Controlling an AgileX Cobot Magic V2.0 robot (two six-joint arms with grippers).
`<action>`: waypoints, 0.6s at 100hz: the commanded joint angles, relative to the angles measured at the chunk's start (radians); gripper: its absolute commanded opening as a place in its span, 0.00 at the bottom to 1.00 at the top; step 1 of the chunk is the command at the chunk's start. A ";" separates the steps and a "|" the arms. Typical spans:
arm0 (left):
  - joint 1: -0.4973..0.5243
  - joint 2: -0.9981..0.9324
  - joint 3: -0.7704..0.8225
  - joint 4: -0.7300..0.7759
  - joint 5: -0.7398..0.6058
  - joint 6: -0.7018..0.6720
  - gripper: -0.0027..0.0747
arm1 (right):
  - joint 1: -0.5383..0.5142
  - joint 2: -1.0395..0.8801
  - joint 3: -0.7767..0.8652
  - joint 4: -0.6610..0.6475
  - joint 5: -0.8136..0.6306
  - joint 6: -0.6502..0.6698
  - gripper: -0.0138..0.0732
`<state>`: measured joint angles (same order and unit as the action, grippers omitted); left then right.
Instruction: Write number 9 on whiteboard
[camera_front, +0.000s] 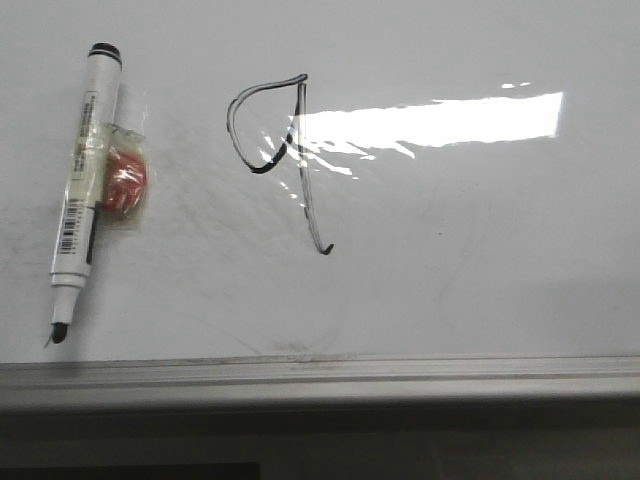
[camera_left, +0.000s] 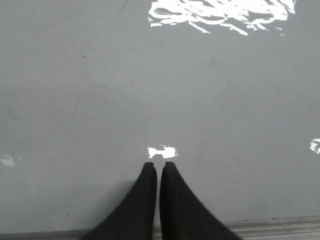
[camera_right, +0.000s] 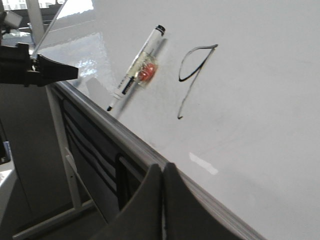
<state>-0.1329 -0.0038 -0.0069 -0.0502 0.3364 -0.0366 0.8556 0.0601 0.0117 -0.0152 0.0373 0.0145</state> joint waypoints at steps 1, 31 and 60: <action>0.000 -0.025 0.042 -0.015 -0.041 -0.012 0.01 | -0.061 0.009 0.012 -0.008 -0.053 -0.006 0.09; 0.000 -0.025 0.042 -0.015 -0.041 -0.012 0.01 | -0.521 0.009 0.012 -0.008 -0.003 -0.006 0.09; 0.000 -0.025 0.042 -0.015 -0.041 -0.012 0.01 | -0.888 -0.080 0.012 -0.005 0.256 -0.008 0.09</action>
<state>-0.1329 -0.0038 -0.0069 -0.0519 0.3364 -0.0370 0.0478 0.0116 0.0117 -0.0152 0.3031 0.0145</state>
